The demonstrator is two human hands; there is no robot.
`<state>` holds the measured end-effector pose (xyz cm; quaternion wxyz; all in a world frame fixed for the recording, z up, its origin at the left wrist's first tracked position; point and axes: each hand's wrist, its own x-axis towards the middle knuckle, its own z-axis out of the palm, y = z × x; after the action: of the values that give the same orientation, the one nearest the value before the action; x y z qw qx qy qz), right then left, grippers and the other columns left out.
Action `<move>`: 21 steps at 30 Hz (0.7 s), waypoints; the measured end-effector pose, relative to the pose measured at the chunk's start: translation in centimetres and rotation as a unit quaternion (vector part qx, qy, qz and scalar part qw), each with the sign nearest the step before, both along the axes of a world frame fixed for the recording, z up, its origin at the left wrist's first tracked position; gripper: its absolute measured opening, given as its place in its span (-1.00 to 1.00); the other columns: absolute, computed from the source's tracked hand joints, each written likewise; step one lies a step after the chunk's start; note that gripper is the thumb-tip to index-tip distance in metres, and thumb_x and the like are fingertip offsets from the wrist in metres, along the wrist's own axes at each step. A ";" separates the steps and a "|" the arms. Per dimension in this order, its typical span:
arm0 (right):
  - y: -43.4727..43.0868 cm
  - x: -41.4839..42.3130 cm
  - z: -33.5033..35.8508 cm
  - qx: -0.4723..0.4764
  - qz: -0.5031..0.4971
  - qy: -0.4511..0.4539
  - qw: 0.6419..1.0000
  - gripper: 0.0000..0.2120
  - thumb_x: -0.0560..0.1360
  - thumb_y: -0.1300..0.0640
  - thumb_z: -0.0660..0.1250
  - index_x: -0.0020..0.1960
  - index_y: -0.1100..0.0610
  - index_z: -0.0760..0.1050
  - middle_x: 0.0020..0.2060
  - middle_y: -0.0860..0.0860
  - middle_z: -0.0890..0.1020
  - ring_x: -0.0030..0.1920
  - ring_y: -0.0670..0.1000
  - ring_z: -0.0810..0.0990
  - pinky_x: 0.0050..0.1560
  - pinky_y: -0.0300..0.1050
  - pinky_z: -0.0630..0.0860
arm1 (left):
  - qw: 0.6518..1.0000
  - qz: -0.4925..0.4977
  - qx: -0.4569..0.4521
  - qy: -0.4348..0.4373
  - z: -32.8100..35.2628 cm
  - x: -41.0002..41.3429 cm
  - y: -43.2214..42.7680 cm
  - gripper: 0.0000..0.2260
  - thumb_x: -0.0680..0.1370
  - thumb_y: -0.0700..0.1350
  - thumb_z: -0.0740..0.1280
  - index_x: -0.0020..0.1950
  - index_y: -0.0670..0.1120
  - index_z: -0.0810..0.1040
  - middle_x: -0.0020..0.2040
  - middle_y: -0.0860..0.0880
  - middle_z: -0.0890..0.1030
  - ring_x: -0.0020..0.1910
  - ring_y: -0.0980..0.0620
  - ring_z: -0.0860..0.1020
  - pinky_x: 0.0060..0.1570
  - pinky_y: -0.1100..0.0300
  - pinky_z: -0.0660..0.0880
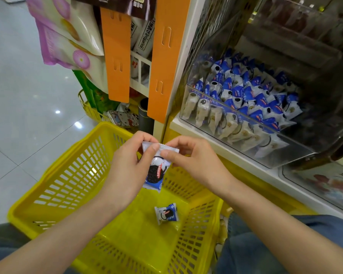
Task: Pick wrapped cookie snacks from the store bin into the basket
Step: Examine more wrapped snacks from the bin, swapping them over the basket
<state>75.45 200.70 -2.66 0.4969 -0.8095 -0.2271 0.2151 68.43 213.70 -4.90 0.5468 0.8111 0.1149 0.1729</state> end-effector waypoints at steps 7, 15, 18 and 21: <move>-0.8 -0.7 0.2 -0.096 0.052 -0.285 0.952 -0.90 0.50 0.06 0.33 -0.08 0.08 0.57 -0.21 -0.08 0.57 -0.20 -0.12 0.51 -0.20 -0.13 0.49 | 0.991 -0.049 -0.099 0.069 -0.6 0.9 0.5 -0.85 0.54 -0.13 0.28 -0.23 -0.02 0.51 -0.41 0.11 0.57 -0.40 0.26 0.51 -0.41 0.36 0.42; -2.1 1.0 1.6 -0.083 -0.029 -0.290 0.953 -0.93 0.47 0.08 0.34 -0.08 0.04 0.58 -0.20 -0.12 0.60 -0.16 -0.14 0.56 -0.17 -0.05 0.56 | 0.996 -0.025 0.068 0.043 -0.6 0.4 0.8 -0.87 0.57 -0.12 0.24 -0.09 0.13 0.43 -0.18 0.15 0.51 -0.17 0.27 0.46 -0.24 0.47 0.33; -2.3 0.8 1.7 -0.043 -0.046 -0.318 0.946 -0.90 0.48 0.10 0.35 -0.06 0.09 0.61 -0.19 -0.07 0.61 -0.15 -0.10 0.58 -0.18 -0.03 0.57 | 0.990 -0.047 -0.010 0.132 -0.2 0.7 1.1 -0.76 0.62 -0.02 0.11 -0.13 0.12 0.53 -0.20 0.09 0.59 -0.18 0.19 0.51 -0.20 0.35 0.37; -2.0 0.1 1.5 -0.030 -0.004 -0.375 0.926 -0.88 0.47 0.12 0.37 -0.07 0.13 0.64 -0.19 -0.03 0.64 -0.13 -0.03 0.60 -0.16 0.00 0.56 | 0.939 -0.073 -0.234 0.241 0.6 1.2 0.7 -0.58 0.62 0.10 -0.05 -0.10 0.02 0.57 -0.17 0.02 0.65 -0.14 0.08 0.58 -0.16 0.22 0.43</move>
<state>75.52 198.71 -1.20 0.3514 -0.8465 -0.3874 -0.0994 69.63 214.38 -4.35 0.6881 0.6841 0.2203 -0.0997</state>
